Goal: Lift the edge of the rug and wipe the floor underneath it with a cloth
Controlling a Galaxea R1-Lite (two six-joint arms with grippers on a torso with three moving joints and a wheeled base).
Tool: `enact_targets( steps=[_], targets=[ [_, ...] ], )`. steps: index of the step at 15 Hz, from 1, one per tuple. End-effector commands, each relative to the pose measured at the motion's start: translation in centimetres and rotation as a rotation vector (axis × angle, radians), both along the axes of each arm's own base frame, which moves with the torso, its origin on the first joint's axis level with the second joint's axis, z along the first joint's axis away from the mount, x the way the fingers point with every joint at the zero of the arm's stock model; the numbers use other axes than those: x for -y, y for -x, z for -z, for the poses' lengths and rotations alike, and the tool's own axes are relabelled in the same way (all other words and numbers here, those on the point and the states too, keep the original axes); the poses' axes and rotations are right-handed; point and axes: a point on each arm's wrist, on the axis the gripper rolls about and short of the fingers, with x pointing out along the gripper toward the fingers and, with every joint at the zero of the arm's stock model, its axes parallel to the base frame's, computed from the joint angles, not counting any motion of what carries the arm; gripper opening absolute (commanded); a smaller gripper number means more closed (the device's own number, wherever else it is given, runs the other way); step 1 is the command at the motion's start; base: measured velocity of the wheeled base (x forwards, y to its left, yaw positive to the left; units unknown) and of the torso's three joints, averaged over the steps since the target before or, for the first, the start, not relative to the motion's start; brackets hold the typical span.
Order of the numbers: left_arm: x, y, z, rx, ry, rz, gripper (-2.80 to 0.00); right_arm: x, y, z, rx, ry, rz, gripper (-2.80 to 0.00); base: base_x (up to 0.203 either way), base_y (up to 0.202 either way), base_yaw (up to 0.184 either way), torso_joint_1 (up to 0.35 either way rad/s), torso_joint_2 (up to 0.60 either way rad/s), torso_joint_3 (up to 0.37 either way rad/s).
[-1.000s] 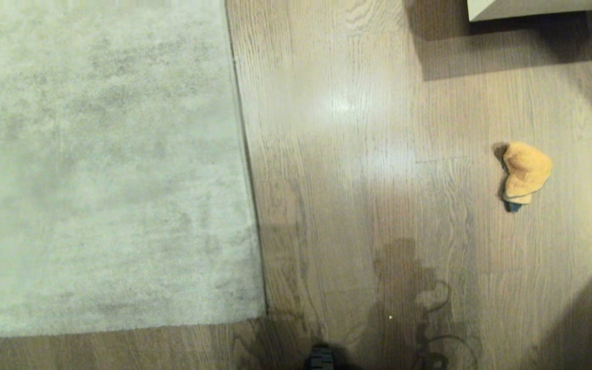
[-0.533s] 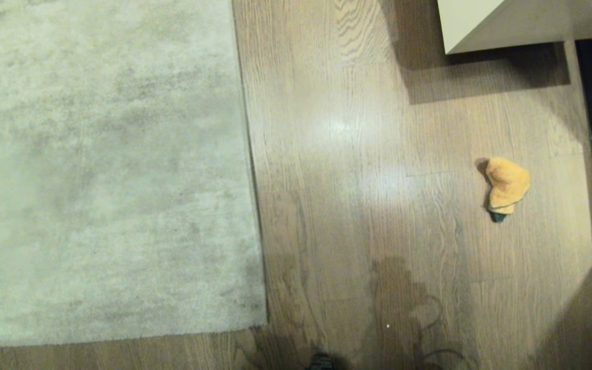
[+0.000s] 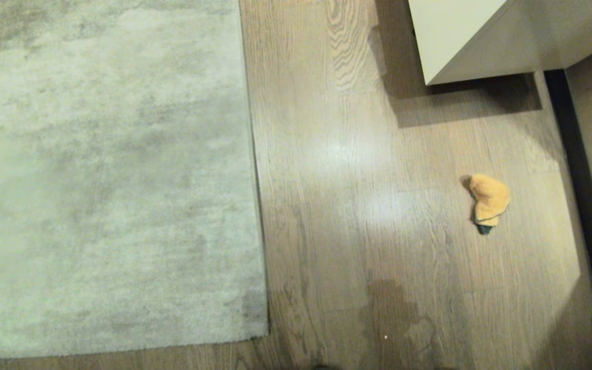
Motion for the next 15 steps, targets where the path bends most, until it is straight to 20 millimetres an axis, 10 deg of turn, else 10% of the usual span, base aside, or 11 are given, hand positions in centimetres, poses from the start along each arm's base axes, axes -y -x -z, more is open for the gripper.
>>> enact_targets(
  steps=[1,15],
  targets=[
    [0.0,-0.01,-0.01,0.0,0.0,-0.001,-2.8,0.0,-0.01,-0.01,-0.001,0.0,-0.001,-2.8,0.0,0.0,0.0,0.001,0.0,0.199],
    [0.0,-0.01,-0.01,0.0,0.0,-0.002,-2.8,0.0,-0.01,-0.01,-0.001,0.0,-0.001,-2.8,0.0,0.0,0.0,0.002,0.0,0.202]
  ],
)
